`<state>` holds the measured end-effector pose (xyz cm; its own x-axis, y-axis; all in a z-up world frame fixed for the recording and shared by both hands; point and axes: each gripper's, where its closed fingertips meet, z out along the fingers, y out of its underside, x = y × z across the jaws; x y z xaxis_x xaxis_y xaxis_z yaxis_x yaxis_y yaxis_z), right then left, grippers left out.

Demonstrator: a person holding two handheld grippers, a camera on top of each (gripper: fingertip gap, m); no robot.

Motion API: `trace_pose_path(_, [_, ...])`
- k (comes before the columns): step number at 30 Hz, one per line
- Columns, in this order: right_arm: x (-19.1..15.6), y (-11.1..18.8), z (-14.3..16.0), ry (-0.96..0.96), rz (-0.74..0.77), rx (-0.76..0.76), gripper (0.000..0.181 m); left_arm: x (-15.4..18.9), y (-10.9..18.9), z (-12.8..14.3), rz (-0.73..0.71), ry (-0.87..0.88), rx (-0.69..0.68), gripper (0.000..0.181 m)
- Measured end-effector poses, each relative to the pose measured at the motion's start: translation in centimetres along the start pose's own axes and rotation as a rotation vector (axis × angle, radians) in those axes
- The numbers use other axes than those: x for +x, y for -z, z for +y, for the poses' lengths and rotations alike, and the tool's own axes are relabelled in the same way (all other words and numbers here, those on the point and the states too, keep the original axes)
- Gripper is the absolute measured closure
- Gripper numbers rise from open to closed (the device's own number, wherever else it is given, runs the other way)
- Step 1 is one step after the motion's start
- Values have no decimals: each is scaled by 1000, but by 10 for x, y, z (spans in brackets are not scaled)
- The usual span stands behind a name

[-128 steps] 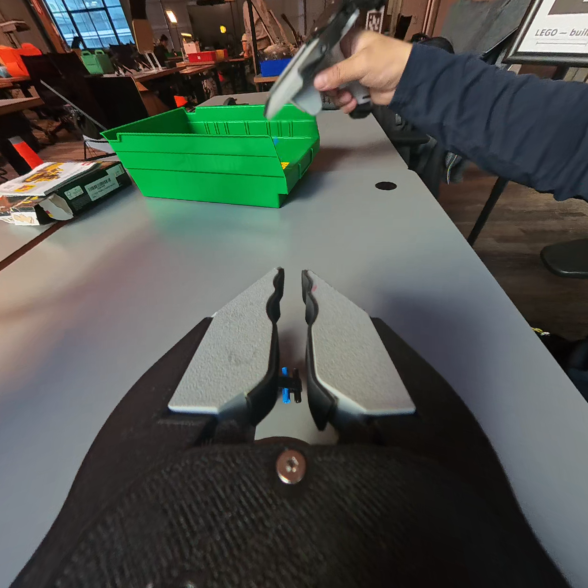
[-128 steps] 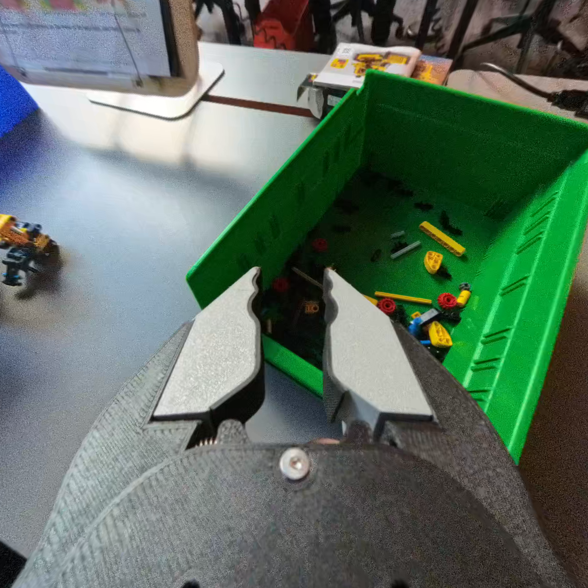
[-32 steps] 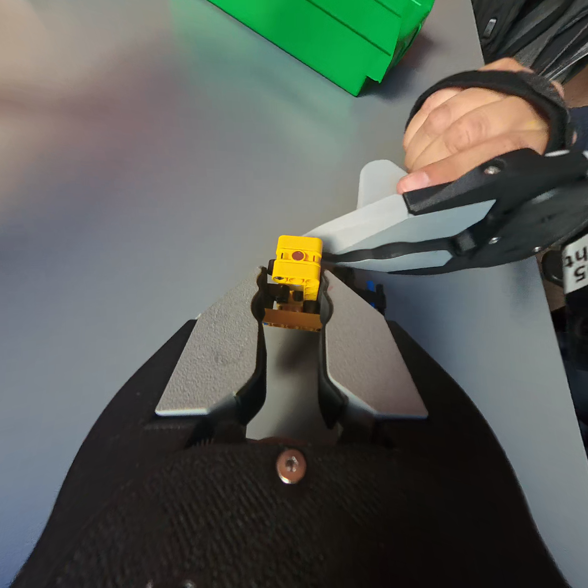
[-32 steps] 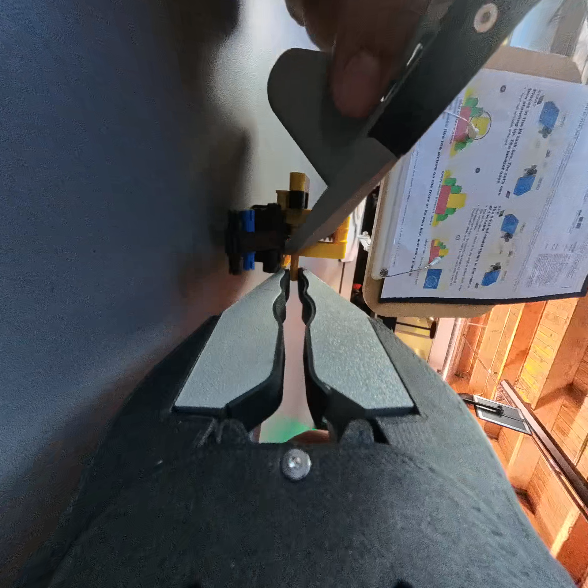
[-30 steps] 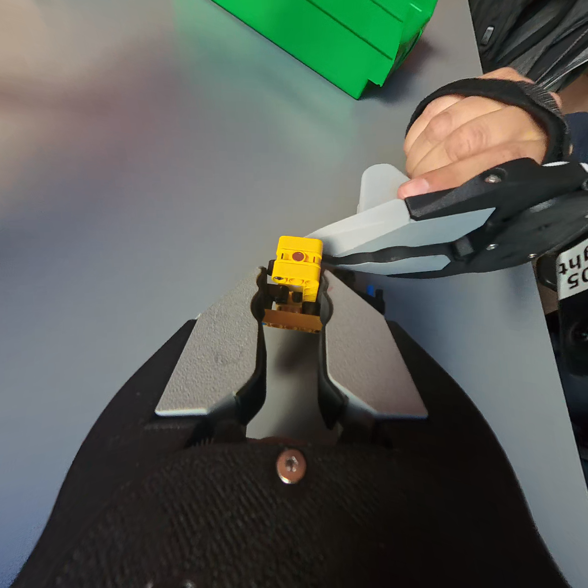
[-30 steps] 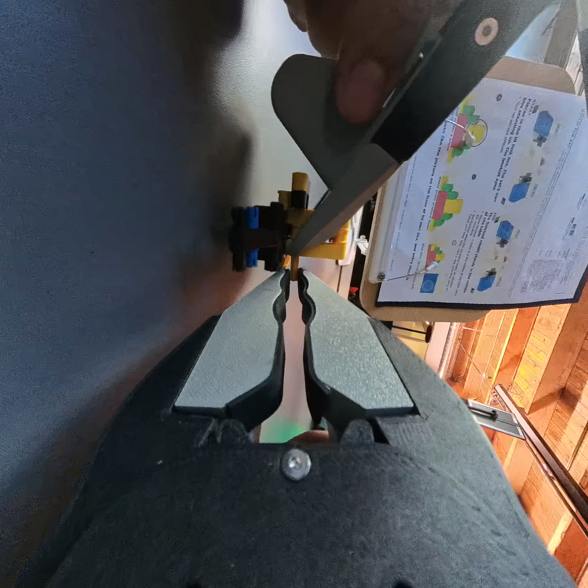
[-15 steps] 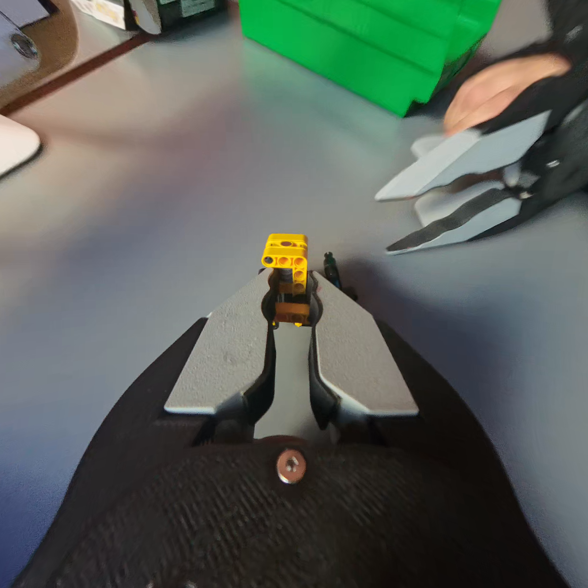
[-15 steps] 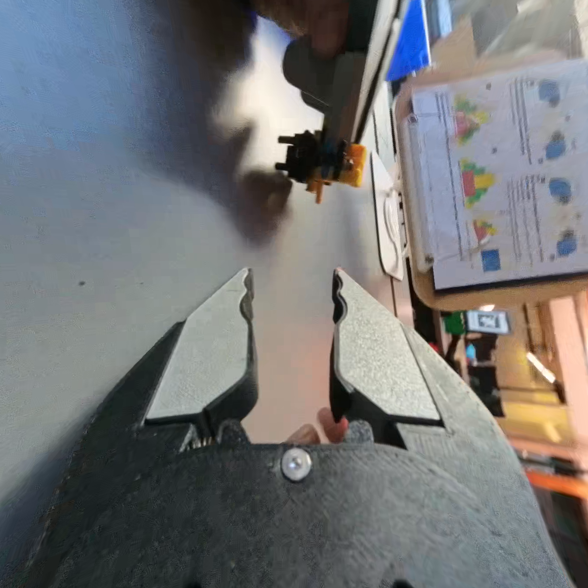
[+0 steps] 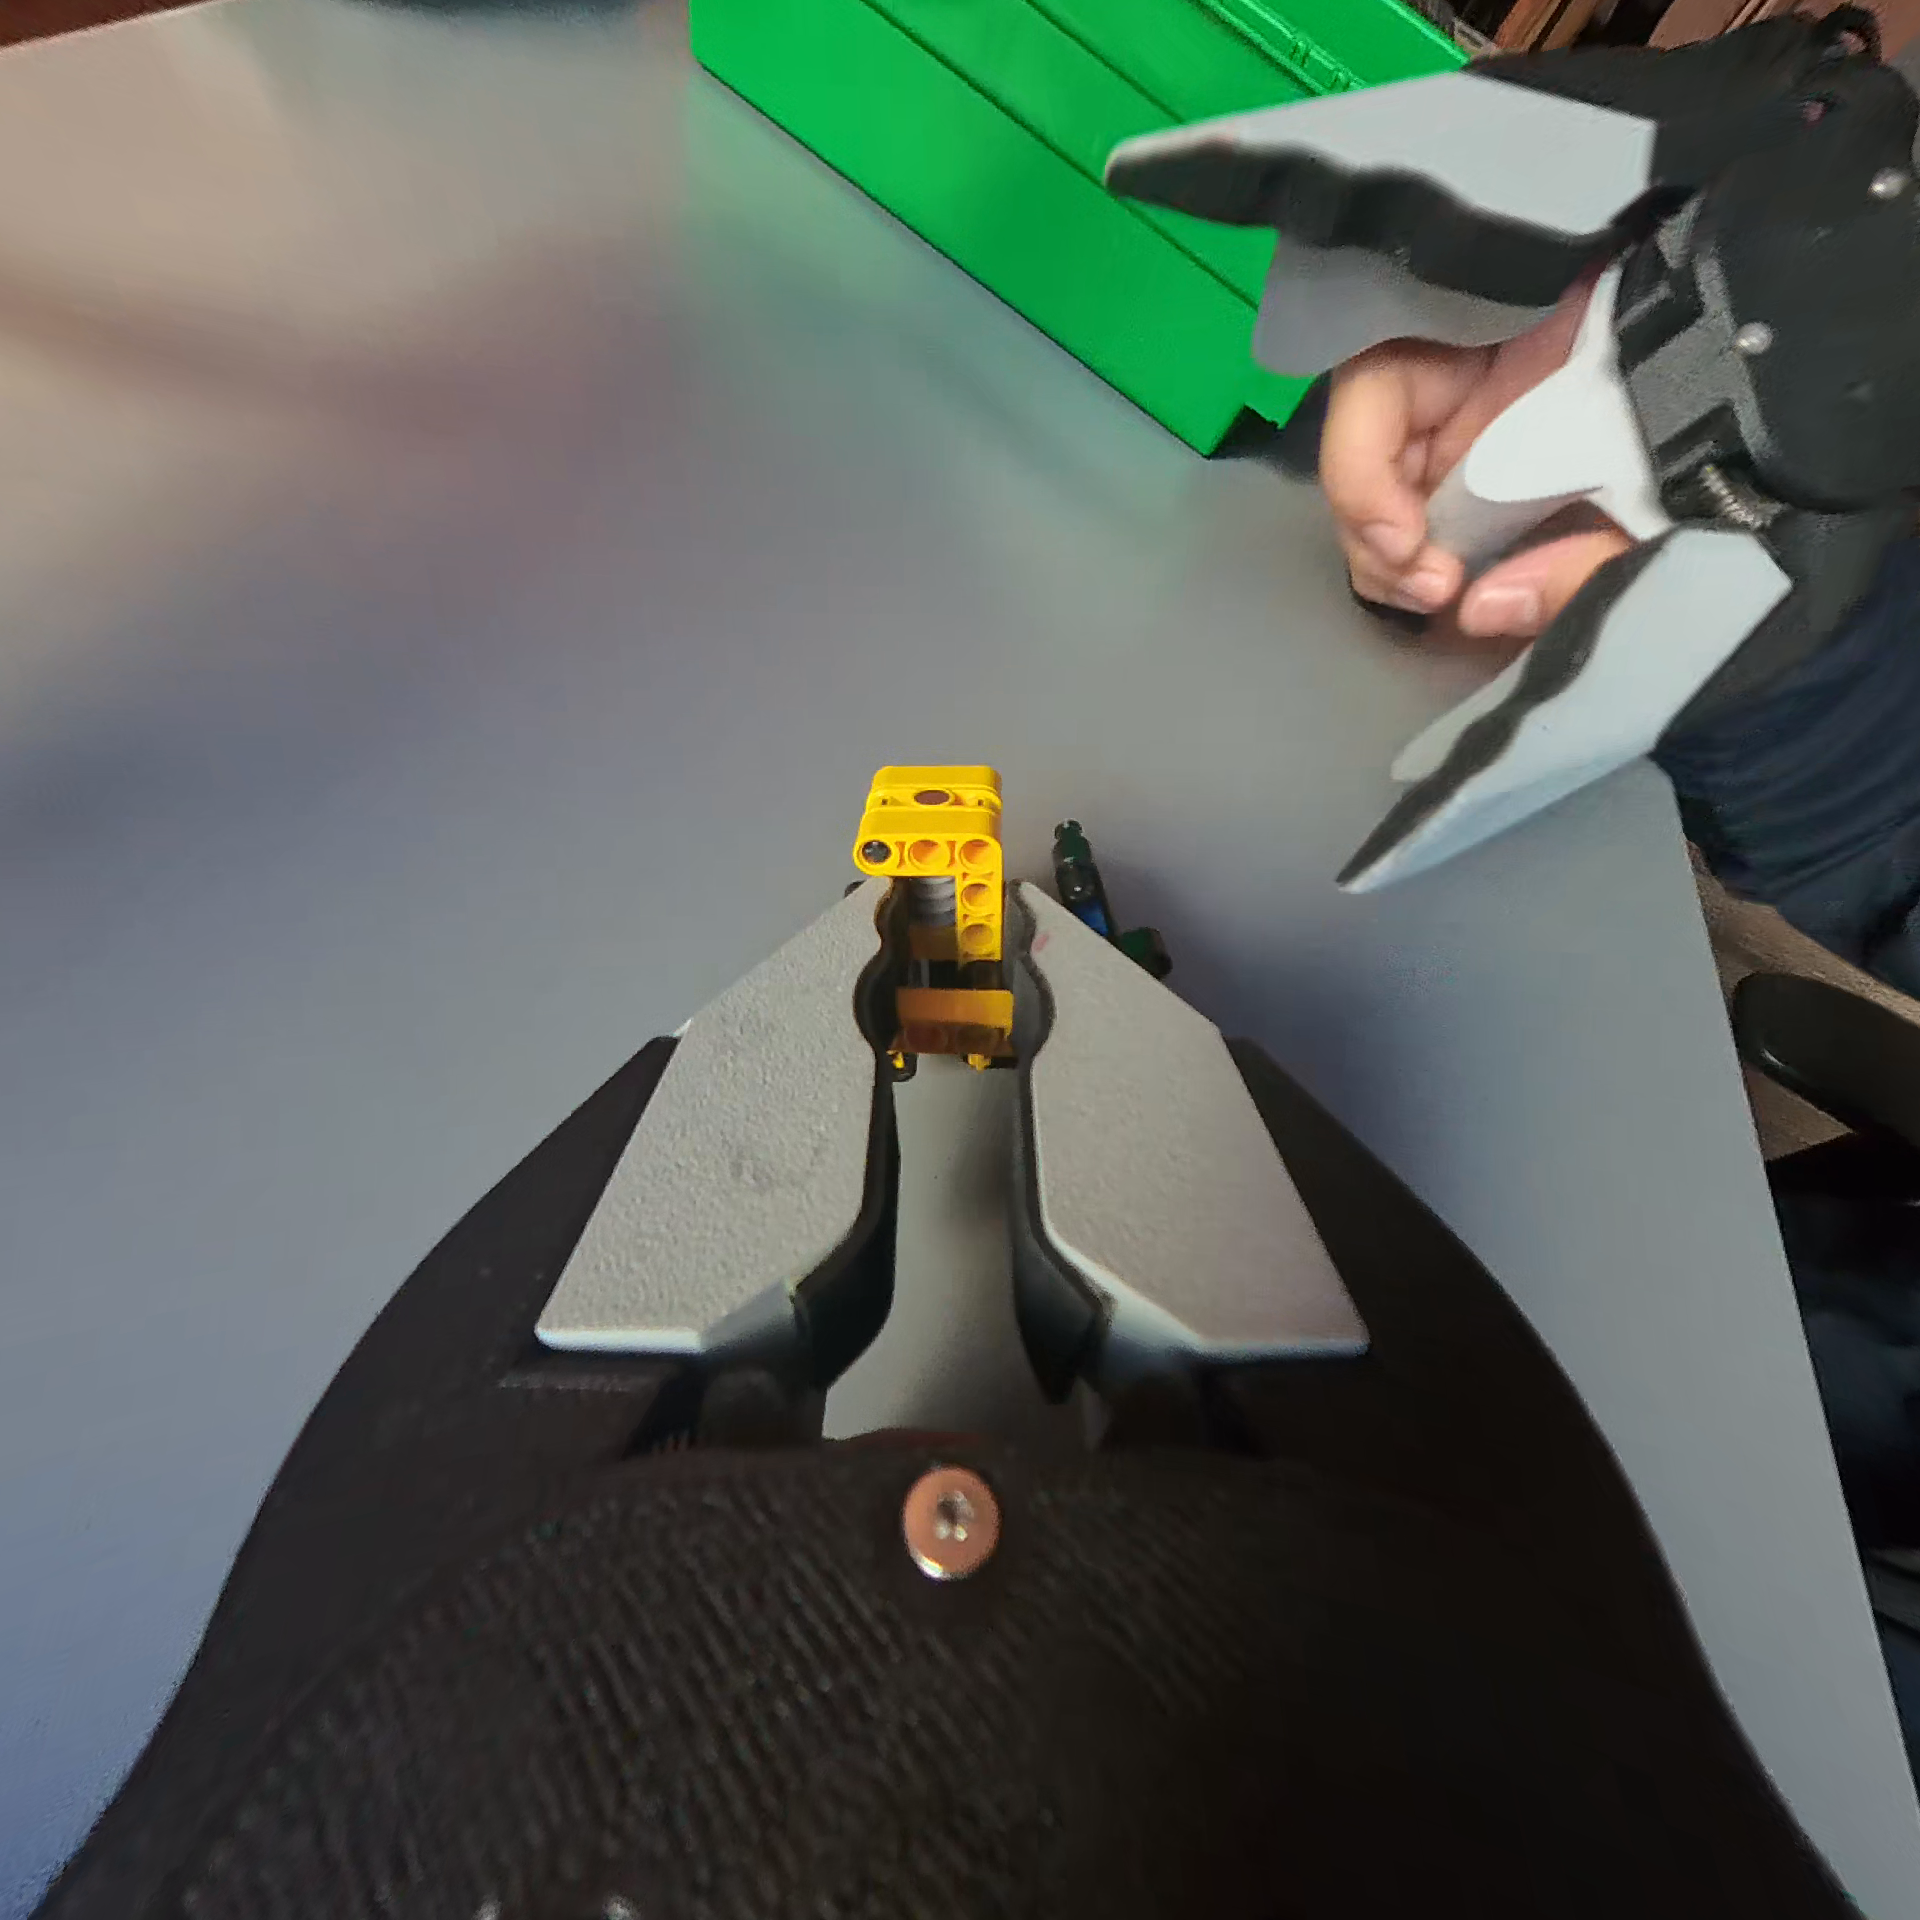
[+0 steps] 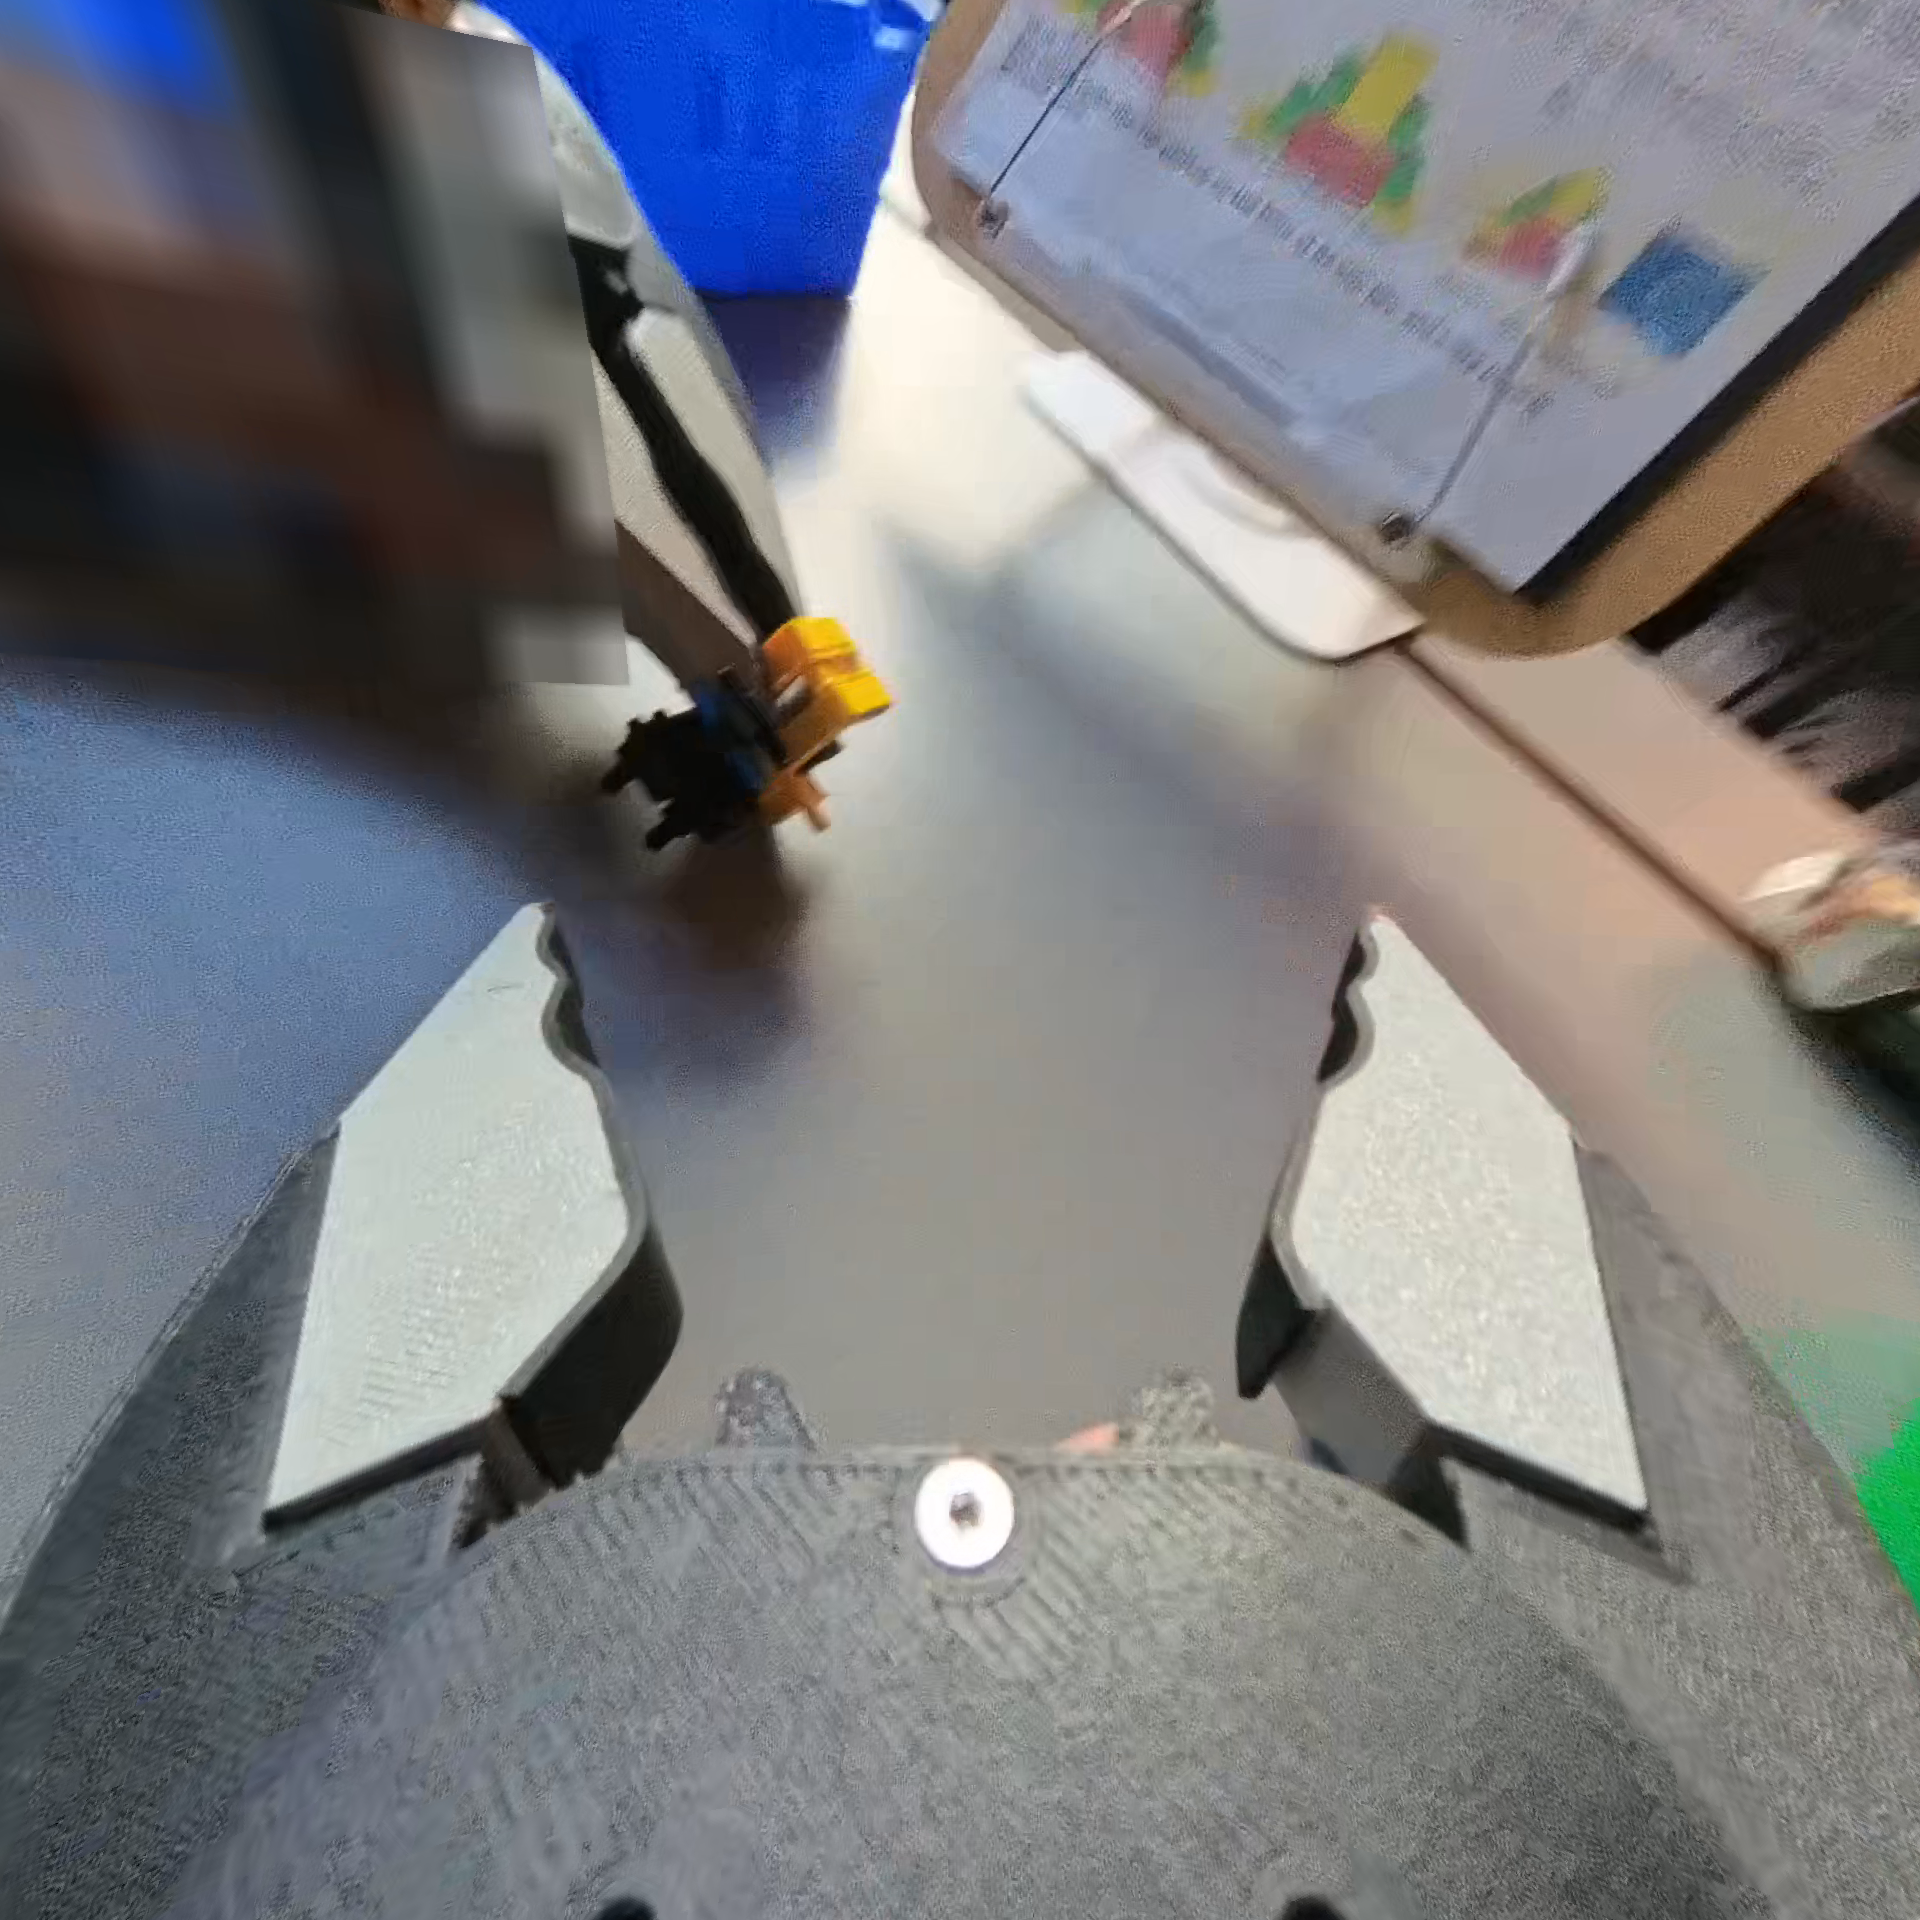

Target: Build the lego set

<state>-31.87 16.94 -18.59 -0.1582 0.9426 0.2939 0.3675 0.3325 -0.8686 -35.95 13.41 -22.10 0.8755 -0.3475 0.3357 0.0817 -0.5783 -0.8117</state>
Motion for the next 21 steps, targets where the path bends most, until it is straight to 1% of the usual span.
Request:
trace_pose_path(2, [-24,-1,11,-195,-226,-90,42,0,0,0,-5,-11,-1,168])
trace_pose_path(3, [-32,-1,8,-333,-329,-93,42,1,0,0,-8,-19,-2,168])
trace_pose_path(5, [-28,-4,-7,-659,-450,-48,43,2,-1,1,-10,-30,-5,168])
trace_pose_path(7, [-20,-6,-14,-963,-589,-39,44,2,0,1,-11,-31,-5,168])
trace_pose_path(8, [-16,-4,-17,-1075,-656,-17,47,3,0,1,-9,-31,-5,168])
trace_pose_path(9, [-8,-4,-19,-1143,-672,24,45,3,0,1,-8,-30,-5,168])
trace_pose_path(10, [3,-7,-14,-1155,-612,52,45,3,0,1,-10,-31,-5,168])
trace_pose_path(12, [12,-14,3,-1070,-464,9,44,3,0,1,-11,-34,-5,168])
trace_pose_path(14, [9,-15,7,-1003,-436,-12,45,3,0,1,-10,-36,-6,168])
trace_pose_path(18, [13,-16,3,-891,-372,27,45,3,0,1,-6,-35,-7,168])
trace_pose_path(20, [24,-16,6,-830,-279,37,46,4,-1,1,-5,-36,-7,168])
trace_pose_path(21, [26,-14,5,-799,-263,45,46,4,0,1,-4,-36,-7,168])
